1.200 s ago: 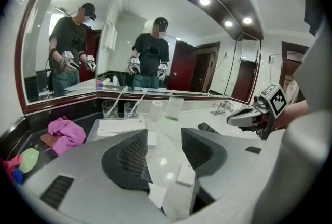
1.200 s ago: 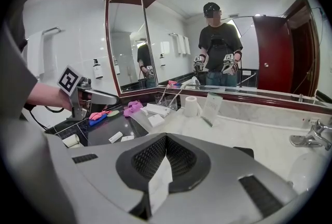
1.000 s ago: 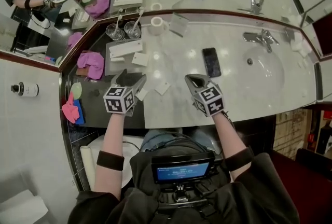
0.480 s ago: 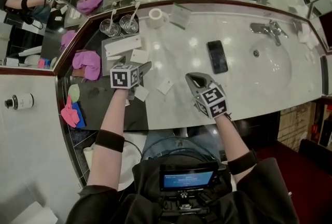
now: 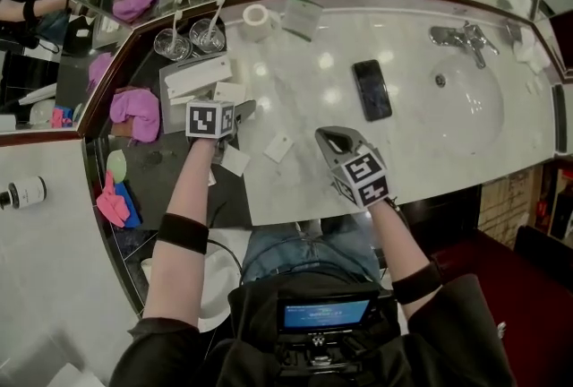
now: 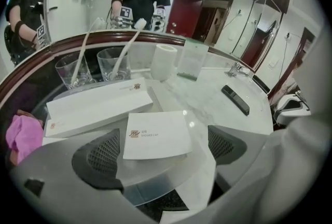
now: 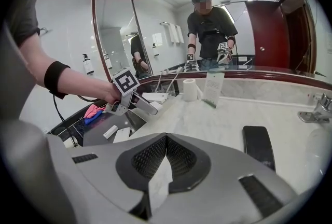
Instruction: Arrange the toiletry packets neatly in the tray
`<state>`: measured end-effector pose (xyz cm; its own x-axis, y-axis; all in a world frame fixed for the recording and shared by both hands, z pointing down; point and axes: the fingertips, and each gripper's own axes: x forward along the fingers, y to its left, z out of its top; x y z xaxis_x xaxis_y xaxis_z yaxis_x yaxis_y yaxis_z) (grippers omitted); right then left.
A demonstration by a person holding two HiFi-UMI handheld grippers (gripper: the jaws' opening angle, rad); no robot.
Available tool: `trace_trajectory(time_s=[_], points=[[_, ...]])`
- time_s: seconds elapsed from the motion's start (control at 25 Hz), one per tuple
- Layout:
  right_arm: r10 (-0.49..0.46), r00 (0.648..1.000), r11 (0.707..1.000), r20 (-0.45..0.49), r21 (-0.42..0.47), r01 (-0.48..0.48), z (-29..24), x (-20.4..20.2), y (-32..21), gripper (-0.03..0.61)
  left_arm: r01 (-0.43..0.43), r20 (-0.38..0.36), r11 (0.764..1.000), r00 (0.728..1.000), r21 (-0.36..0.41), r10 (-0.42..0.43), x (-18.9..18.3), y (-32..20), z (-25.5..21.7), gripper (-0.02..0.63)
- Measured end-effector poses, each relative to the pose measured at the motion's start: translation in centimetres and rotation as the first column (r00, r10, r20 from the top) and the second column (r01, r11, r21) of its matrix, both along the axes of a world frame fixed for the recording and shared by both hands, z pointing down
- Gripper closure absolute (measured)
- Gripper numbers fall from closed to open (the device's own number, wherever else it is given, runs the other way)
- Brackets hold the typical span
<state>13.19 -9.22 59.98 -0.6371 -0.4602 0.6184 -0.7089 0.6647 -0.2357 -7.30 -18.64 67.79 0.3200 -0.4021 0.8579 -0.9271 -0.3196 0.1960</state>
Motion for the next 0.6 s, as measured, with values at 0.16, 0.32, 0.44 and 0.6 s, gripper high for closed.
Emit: trace_trajectory(time_s=[0.16,0.32,0.44,0.6], points=[[0.006,1.000,1.000,-0.012,0.004,-0.006,0.5,0.9,0.0,0.566,0.008,0.081,1.000,0.997,-0.001,-0.008,-1.0,-0.2,0.4,0.176],[0.014,1.000,1.000,-0.015,0.005,-0.014,0.7,1.4,0.0,0.566,0.013,0.073,1.000,0.997,0.015,-0.014,-1.1,-0.2,0.1,0.222],[0.015,1.000,1.000,-0.010,0.002,-0.015,0.4,1.4,0.0,0.566,0.025,0.059,0.999,0.998,0.032,-0.027,-1.1,-0.2,-0.2,0.225],[0.011,1.000,1.000,-0.003,-0.005,-0.011,-0.3,1.3,0.1,0.566,0.036,0.053,0.998,0.998,0.059,-0.039,-0.9,-0.1,-1.1,0.227]])
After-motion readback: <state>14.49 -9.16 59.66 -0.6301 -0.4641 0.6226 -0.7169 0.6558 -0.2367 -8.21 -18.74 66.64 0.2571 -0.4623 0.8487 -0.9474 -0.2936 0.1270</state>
